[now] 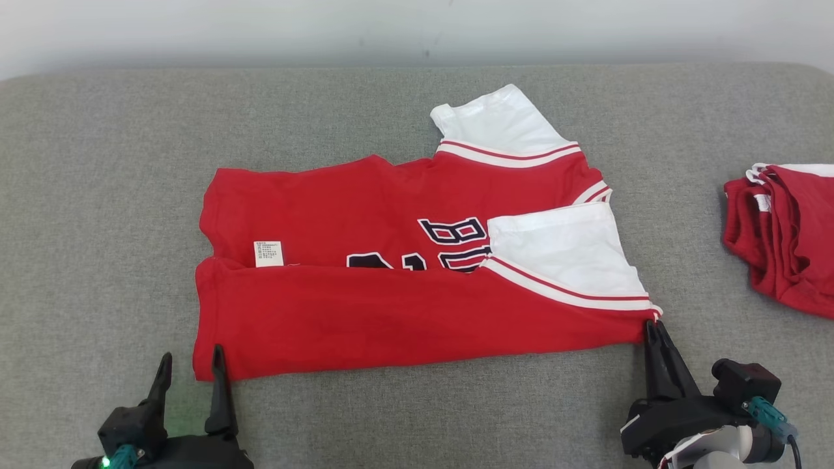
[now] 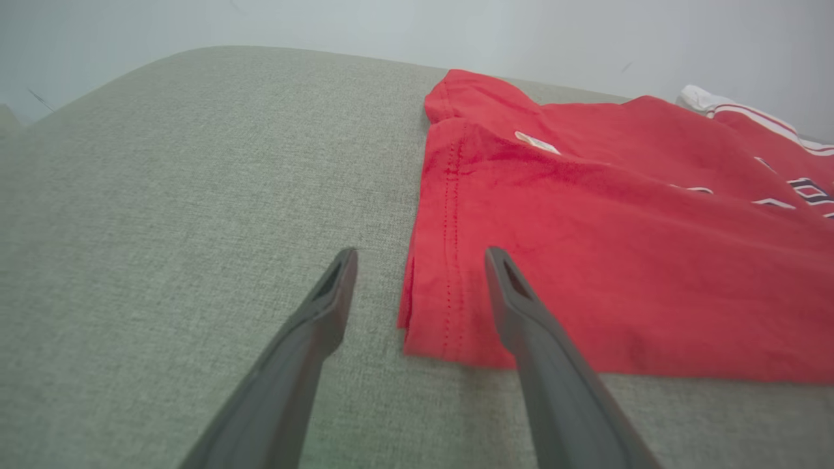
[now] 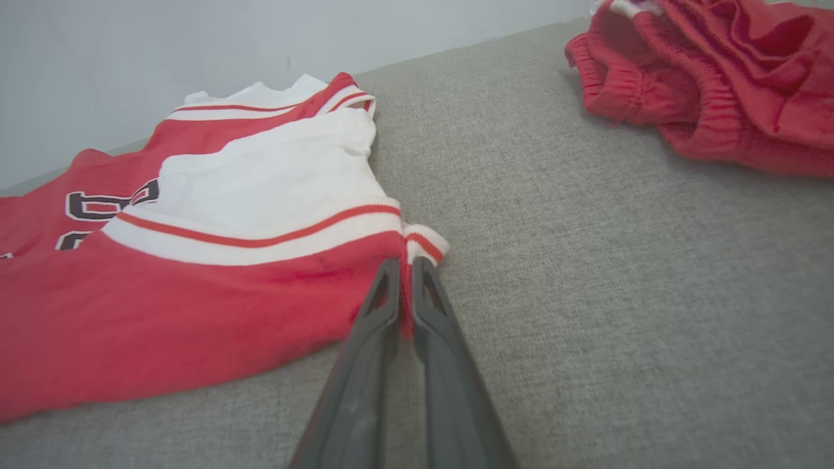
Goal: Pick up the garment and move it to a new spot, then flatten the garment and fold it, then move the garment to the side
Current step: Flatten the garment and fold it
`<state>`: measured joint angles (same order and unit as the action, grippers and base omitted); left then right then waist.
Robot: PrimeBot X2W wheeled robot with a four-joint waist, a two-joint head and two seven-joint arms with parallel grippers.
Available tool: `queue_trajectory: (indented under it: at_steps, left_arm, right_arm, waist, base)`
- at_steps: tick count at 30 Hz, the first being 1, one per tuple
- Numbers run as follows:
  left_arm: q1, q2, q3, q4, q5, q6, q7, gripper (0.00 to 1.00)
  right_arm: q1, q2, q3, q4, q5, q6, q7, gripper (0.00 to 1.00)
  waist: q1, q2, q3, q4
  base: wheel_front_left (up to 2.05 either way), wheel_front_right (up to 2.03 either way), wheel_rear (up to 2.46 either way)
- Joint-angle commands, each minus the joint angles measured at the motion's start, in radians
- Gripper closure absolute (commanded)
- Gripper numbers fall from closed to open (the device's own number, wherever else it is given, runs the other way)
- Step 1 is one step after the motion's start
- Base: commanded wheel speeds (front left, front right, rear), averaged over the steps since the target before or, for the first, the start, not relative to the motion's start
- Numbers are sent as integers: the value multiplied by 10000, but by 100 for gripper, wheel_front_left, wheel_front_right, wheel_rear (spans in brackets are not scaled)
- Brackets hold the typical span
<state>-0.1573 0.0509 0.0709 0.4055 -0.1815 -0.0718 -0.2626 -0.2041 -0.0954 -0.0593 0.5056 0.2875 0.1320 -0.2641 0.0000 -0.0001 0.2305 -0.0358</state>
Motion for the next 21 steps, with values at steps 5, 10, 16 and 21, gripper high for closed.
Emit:
queue_trajectory:
  at_steps: [5,10,16,21]
  left_arm:
    - [-209,-3,86,465,-519,-253,-29,0]
    - [-441,-6,30,1076,-965,-424,-29,0]
    - [-733,-12,-467,1890,-1359,-582,-18,100]
    - [-681,-32,-1056,2223,-1893,-596,9,100]
  right_arm:
    - [3,-53,177,-237,-177,-30,6,100]
    - [-31,-93,324,-420,-210,-30,6,100]
    - [-31,-115,336,-545,-211,-30,8,100]
    - [59,-39,269,-559,-141,-30,6,100]
  waist:
    - [0,1,23,-40]
    - [0,1,109,-103]
    - [0,1,148,-155]
    - [0,1,-82,-196]
  base:
    - [0,0,0]
    - [0,0,0]
    - [0,0,0]
    - [0,0,0]
